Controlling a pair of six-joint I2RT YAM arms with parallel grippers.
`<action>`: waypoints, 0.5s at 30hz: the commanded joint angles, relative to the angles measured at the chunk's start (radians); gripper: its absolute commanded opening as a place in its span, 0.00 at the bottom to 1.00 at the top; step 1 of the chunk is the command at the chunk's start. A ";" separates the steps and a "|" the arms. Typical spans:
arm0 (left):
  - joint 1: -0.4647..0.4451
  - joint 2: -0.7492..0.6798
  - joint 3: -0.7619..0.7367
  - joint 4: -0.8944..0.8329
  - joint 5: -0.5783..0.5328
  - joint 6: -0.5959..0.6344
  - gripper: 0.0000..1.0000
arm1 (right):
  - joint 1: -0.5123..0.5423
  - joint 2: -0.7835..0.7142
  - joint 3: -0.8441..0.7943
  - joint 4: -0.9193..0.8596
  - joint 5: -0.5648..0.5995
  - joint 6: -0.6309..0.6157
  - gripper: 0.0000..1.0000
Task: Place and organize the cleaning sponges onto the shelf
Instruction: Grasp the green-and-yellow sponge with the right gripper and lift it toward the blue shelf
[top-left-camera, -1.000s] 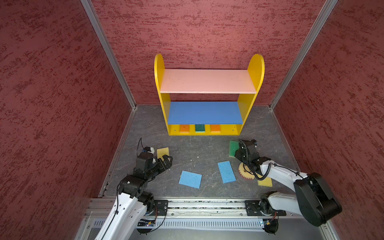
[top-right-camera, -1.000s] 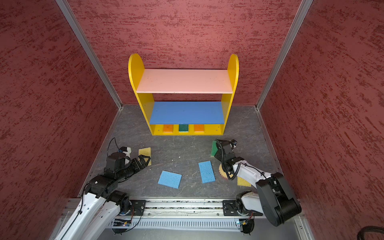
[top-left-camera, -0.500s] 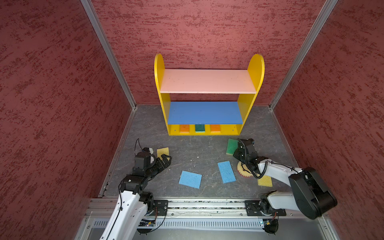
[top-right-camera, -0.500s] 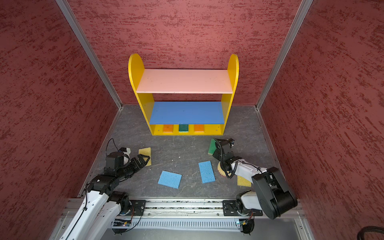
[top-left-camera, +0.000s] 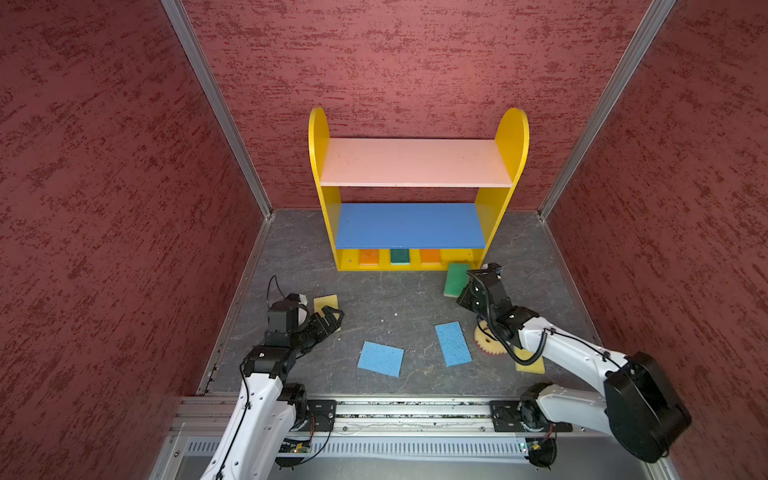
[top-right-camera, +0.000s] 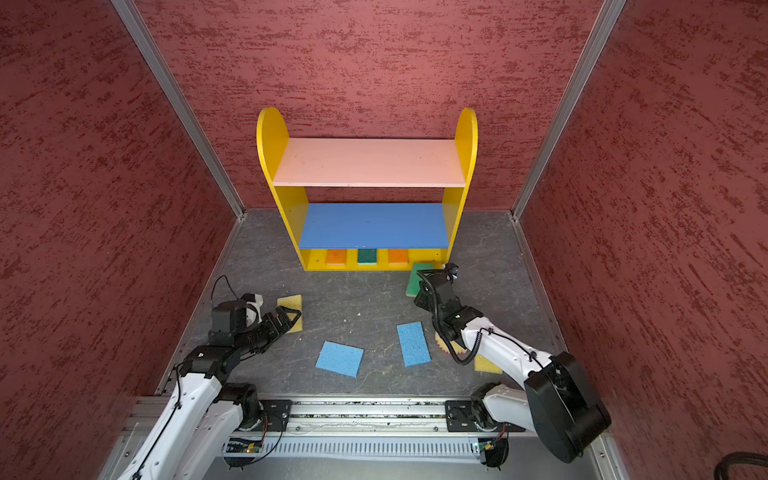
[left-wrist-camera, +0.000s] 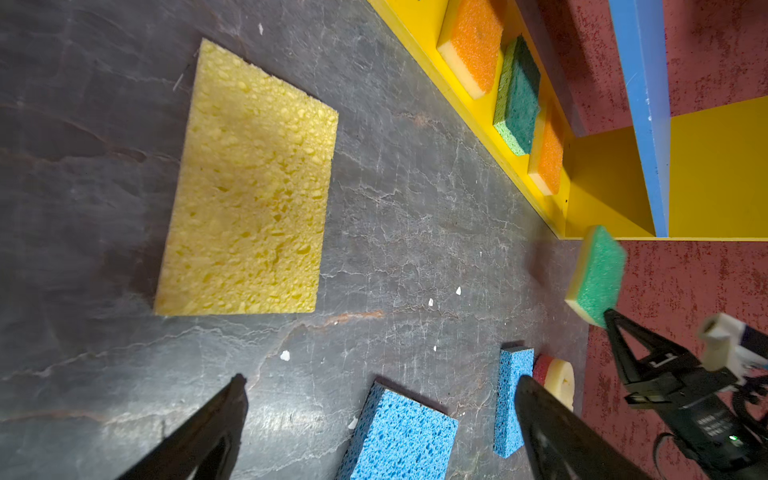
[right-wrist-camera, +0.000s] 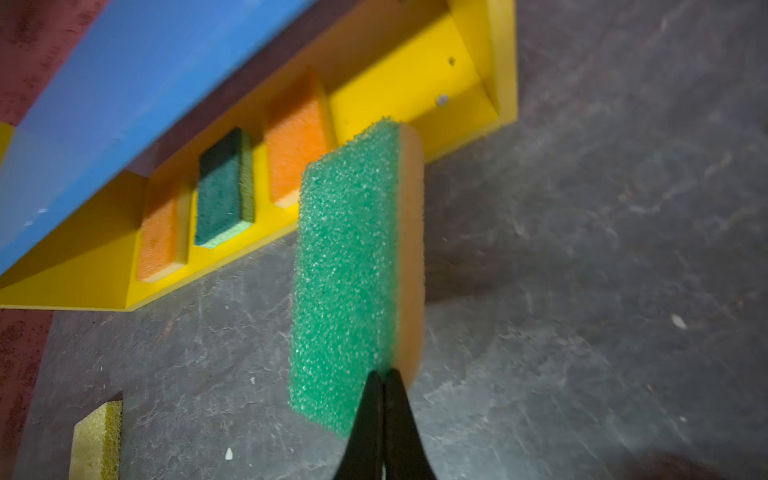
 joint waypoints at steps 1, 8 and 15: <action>0.016 -0.005 -0.003 0.028 0.016 0.024 1.00 | 0.099 -0.013 0.082 -0.012 0.123 -0.103 0.00; 0.036 0.007 -0.005 0.047 0.038 0.028 1.00 | 0.183 0.144 0.322 0.029 0.004 -0.232 0.00; 0.041 0.011 -0.015 0.036 0.047 0.034 1.00 | 0.184 0.442 0.633 0.040 -0.114 -0.250 0.00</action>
